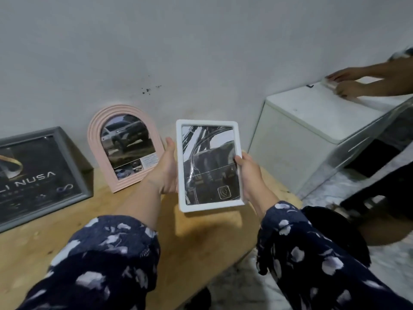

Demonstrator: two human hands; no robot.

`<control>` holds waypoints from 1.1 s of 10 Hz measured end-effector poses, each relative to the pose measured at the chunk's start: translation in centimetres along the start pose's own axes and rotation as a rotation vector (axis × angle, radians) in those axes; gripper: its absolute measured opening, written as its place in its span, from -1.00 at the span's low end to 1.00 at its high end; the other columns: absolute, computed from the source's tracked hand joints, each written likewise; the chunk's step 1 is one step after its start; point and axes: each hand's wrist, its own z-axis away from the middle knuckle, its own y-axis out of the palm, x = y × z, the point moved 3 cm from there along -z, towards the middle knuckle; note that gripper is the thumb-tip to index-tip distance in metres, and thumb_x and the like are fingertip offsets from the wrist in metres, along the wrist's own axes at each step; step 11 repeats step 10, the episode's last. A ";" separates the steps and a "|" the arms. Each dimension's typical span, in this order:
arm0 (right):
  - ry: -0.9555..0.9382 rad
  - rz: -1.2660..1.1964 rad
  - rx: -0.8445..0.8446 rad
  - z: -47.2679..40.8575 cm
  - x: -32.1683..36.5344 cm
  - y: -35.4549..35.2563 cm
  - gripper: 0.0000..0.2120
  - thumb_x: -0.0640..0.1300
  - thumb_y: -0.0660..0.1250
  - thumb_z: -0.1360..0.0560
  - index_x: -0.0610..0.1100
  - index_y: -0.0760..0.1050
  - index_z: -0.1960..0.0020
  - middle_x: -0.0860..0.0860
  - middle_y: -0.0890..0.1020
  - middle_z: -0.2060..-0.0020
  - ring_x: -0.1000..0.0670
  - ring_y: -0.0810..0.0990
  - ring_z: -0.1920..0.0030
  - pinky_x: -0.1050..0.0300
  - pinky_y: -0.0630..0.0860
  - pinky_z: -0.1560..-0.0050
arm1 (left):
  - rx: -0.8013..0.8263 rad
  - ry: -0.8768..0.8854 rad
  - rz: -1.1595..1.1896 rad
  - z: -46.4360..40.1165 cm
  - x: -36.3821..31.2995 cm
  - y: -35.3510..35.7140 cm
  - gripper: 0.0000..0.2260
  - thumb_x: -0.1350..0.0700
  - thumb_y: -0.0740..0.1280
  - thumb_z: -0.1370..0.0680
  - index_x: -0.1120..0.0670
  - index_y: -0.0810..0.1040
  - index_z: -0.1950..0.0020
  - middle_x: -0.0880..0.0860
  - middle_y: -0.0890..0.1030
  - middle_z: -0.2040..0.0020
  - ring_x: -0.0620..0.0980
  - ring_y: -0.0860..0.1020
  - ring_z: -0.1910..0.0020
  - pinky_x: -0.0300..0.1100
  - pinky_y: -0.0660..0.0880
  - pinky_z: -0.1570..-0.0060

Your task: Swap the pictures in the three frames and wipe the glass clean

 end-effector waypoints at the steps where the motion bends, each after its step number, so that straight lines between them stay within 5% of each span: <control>1: 0.010 -0.077 0.035 -2.6 0.5 -0.1 -0.79 -0.18 0.12 -0.62 -0.13 0.52 -0.10 -0.05 0.57 0.25 -0.08 0.57 0.38 0.02 0.57 0.29 | -0.055 0.054 -0.020 -3.3 -1.2 0.6 -0.13 -0.53 -0.15 -0.42 0.07 0.62 -0.18 0.23 0.60 -0.19 0.24 0.55 -0.20 0.19 0.39 -0.27; 3: -0.009 0.053 0.058 -10.4 2.2 1.8 -0.69 -0.20 0.08 -0.64 -0.02 0.45 -0.31 -0.07 0.65 -0.07 -0.06 0.65 -0.02 0.15 0.59 0.12 | -0.109 0.141 0.015 -10.5 -5.5 -0.1 -0.30 -0.43 -0.05 -0.52 0.08 0.65 0.00 0.23 0.66 -0.04 0.18 0.64 0.02 0.04 0.53 -0.04; 6: 0.011 0.133 0.049 -17.8 1.6 4.7 -0.67 -0.22 0.11 -0.62 -0.03 0.43 -0.34 -0.04 0.61 -0.10 -0.04 0.62 -0.07 0.03 0.60 -0.08 | -0.224 0.303 0.079 -17.2 -6.5 -1.7 -0.44 -0.23 -0.07 -0.63 0.10 0.56 0.15 0.04 0.63 0.37 -0.02 0.60 0.41 -0.26 0.56 0.33; 7: -0.024 0.122 0.068 -17.8 0.7 4.7 -0.67 -0.26 0.10 -0.61 -0.06 0.44 -0.31 -0.09 0.62 -0.06 -0.05 0.63 -0.03 0.10 0.63 0.04 | -0.287 0.348 0.024 -17.2 -5.6 -2.0 -0.45 -0.20 -0.09 -0.64 0.08 0.55 0.19 0.02 0.61 0.38 -0.06 0.58 0.42 -0.27 0.53 0.32; 8: -0.058 0.140 0.092 -17.2 0.2 4.5 -0.66 -0.26 0.09 -0.61 -0.10 0.43 -0.33 -0.07 0.62 -0.03 -0.05 0.62 -0.01 0.18 0.63 0.13 | -0.344 0.379 -0.017 -16.8 -5.2 -2.3 -0.44 -0.23 -0.10 -0.64 0.03 0.55 0.23 0.01 0.61 0.32 -0.03 0.57 0.33 -0.12 0.50 0.11; 9: -0.004 0.189 0.131 -17.3 0.9 4.1 -0.59 -0.24 0.12 -0.62 -0.06 0.34 -0.44 -0.05 0.57 -0.20 0.05 0.59 -0.01 0.34 0.56 0.21 | -0.449 0.370 -0.071 -16.2 -5.1 -2.1 -0.40 -0.25 -0.18 -0.64 0.00 0.58 0.14 0.01 0.65 0.20 -0.05 0.59 0.17 -0.15 0.45 0.05; 10: 0.085 0.305 0.170 -15.6 0.9 3.1 -0.47 -0.21 0.15 -0.62 0.02 0.11 -0.54 -0.02 0.36 -0.44 0.05 0.48 -0.20 0.29 0.45 -0.09 | -0.550 0.373 -0.134 -14.5 -4.3 -2.0 -0.40 -0.20 -0.23 -0.65 0.00 0.56 0.06 0.02 0.63 0.10 -0.10 0.56 0.11 -0.17 0.38 -0.02; 11: 0.085 0.305 0.170 -15.6 0.9 3.1 -0.47 -0.21 0.15 -0.62 0.02 0.11 -0.54 -0.02 0.36 -0.44 0.05 0.48 -0.20 0.29 0.45 -0.09 | -0.550 0.373 -0.134 -14.5 -4.3 -2.0 -0.40 -0.20 -0.23 -0.65 0.00 0.56 0.06 0.02 0.63 0.10 -0.10 0.56 0.11 -0.17 0.38 -0.02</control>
